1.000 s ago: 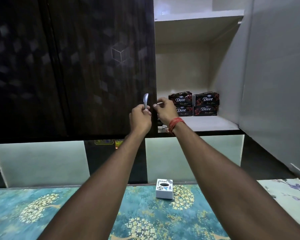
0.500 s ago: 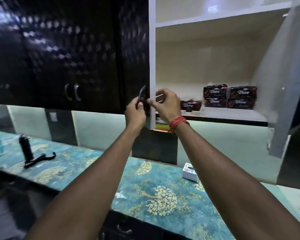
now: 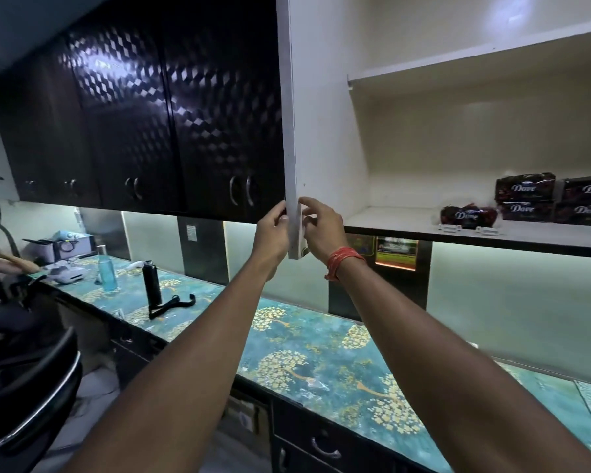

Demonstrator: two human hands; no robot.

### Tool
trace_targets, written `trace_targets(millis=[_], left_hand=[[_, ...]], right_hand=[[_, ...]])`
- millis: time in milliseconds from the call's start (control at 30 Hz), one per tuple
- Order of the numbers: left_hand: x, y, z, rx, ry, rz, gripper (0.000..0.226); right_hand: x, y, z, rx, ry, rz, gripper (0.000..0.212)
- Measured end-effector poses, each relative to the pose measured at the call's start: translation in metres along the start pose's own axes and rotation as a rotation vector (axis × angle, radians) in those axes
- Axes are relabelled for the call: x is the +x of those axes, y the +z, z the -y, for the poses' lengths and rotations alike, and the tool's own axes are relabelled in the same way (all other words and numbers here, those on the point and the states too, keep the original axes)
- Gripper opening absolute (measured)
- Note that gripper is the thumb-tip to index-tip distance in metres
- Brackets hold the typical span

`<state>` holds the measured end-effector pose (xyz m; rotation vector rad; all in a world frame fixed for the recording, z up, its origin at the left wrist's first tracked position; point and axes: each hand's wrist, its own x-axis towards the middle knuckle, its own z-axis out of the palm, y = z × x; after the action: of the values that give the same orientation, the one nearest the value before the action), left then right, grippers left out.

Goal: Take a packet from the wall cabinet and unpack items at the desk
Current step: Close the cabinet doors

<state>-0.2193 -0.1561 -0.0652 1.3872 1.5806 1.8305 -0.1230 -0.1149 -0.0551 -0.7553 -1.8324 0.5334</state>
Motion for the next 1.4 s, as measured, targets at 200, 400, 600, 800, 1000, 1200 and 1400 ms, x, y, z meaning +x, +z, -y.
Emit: trace_targets(millis=[200, 400, 600, 800, 1000, 1200, 1400], left_hand=[[0.014, -0.044, 0.008, 0.045, 0.004, 0.047, 0.044], [0.025, -0.060, 0.017, 0.076, 0.015, 0.030, 0.047], [0.027, -0.063, 0.020, 0.121, 0.041, -0.014, 0.046], [0.016, -0.053, -0.005, 0.149, 0.386, -0.313, 0.038], [0.003, 0.042, -0.049, -0.022, 0.541, -0.117, 0.033], [-0.028, 0.175, -0.078, -0.166, 0.429, 0.234, 0.035], [-0.060, 0.271, -0.100, -0.280, 0.312, 0.559, 0.032]], right_hand=[[0.007, 0.043, 0.013, -0.044, 0.042, 0.076, 0.058], [0.012, 0.069, 0.014, -0.104, 0.036, 0.124, 0.061], [0.016, 0.079, 0.015, -0.116, 0.022, 0.126, 0.061], [0.015, 0.047, 0.015, -0.078, -0.043, -0.167, 0.037], [0.006, -0.057, -0.005, -0.294, -0.095, -0.535, 0.027], [-0.023, -0.184, -0.038, -0.470, 0.045, -0.704, 0.028], [-0.045, -0.267, -0.051, -0.685, 0.056, -0.795, 0.032]])
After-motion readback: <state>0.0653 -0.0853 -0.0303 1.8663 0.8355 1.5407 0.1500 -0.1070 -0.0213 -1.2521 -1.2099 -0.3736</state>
